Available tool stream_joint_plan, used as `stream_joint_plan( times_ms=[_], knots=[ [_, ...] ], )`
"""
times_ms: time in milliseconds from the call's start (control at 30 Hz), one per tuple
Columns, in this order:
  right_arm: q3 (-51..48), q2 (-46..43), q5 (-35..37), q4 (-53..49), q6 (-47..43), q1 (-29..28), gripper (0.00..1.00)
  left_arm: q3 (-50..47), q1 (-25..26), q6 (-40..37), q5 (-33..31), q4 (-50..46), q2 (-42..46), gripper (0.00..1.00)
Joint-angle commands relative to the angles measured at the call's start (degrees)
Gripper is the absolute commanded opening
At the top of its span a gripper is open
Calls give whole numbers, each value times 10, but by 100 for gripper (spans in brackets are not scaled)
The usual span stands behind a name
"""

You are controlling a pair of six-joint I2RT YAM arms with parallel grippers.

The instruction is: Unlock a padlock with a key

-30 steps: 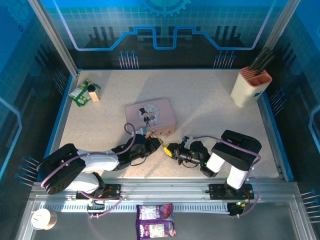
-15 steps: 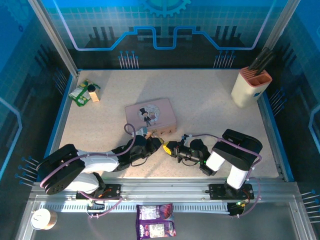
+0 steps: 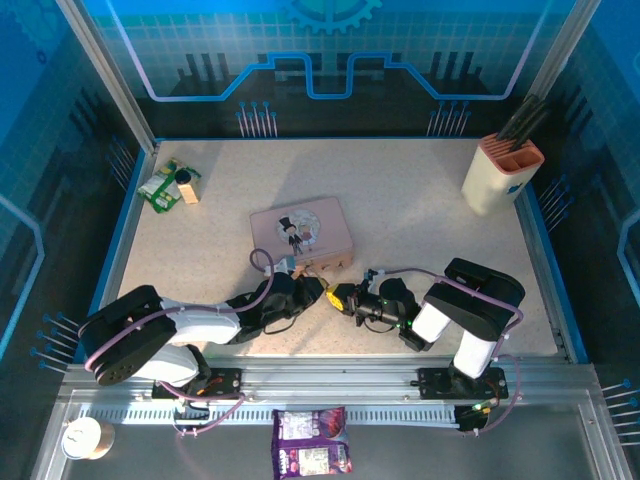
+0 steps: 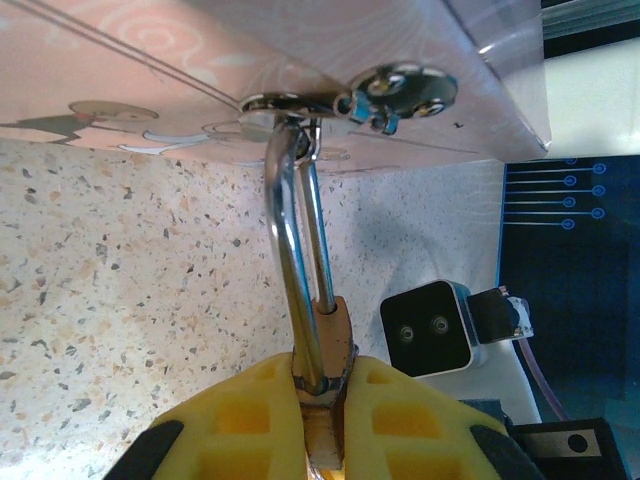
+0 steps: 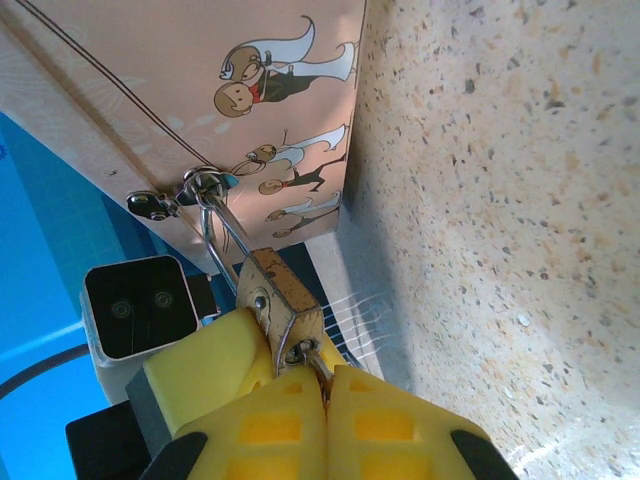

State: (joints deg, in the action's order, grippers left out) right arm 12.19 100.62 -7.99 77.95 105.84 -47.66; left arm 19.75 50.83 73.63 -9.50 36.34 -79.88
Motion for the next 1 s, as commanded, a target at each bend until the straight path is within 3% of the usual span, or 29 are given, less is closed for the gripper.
stream_joint_plan(
  times_ms=[0,67,233,433,633,733,833,900,967],
  knots=[
    [18,-10,7,37,-24,7,4,29,25,-10,39,48,10,0],
    [2,-14,8,36,-38,12,20,42,22,-15,24,-11,21,0],
    [-37,-2,-20,36,-57,37,43,49,-1,-4,11,-77,29,0],
    [-68,-20,-25,25,-97,45,50,55,-15,-13,-2,-124,40,0],
    [-67,-53,-45,-55,-163,49,49,64,-30,-29,-2,-169,61,0],
    [-49,-100,-56,-158,-222,50,49,64,-37,-31,1,-179,66,0],
    [2,-189,-55,-355,-320,36,50,64,-40,-33,1,-188,70,0],
    [50,-270,5,-532,-407,6,51,57,-41,-35,2,-178,77,0],
    [113,-346,124,-723,-511,-45,51,55,-43,-36,3,-179,82,0]
  ],
)
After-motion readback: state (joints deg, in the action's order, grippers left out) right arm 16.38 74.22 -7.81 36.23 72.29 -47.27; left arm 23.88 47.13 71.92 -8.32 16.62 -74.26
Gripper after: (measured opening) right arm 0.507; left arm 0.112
